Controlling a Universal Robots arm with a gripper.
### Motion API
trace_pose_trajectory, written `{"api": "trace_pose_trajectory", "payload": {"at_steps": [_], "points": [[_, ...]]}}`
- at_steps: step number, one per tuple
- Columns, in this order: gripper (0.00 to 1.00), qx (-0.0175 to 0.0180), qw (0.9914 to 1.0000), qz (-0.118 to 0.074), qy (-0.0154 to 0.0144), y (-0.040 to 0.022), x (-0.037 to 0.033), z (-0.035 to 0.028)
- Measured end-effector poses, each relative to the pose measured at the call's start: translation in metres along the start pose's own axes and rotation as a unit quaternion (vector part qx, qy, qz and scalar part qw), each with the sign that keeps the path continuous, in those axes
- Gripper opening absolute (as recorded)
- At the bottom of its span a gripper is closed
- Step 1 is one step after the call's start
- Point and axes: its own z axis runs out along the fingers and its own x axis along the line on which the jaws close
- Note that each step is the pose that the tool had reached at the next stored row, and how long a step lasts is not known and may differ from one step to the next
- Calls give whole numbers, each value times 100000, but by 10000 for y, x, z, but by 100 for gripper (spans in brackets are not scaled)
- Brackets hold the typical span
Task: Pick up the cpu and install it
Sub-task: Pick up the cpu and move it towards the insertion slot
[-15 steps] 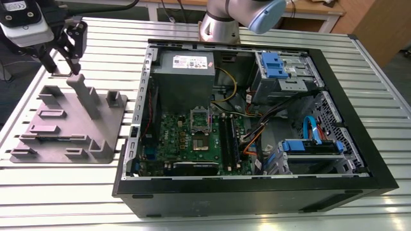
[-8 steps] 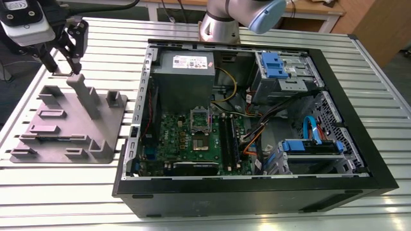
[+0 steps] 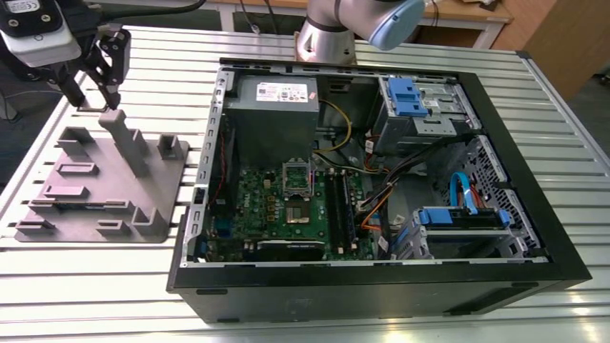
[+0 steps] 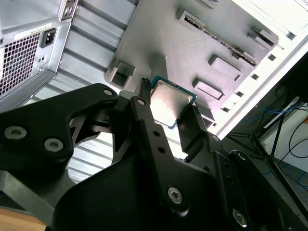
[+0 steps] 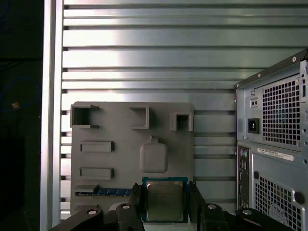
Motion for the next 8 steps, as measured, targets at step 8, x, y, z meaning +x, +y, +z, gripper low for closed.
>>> {"api": "trace_pose_trajectory", "payload": {"at_steps": [8], "points": [[47, -432, 99999, -11, 9, 0, -11, 0]]}}
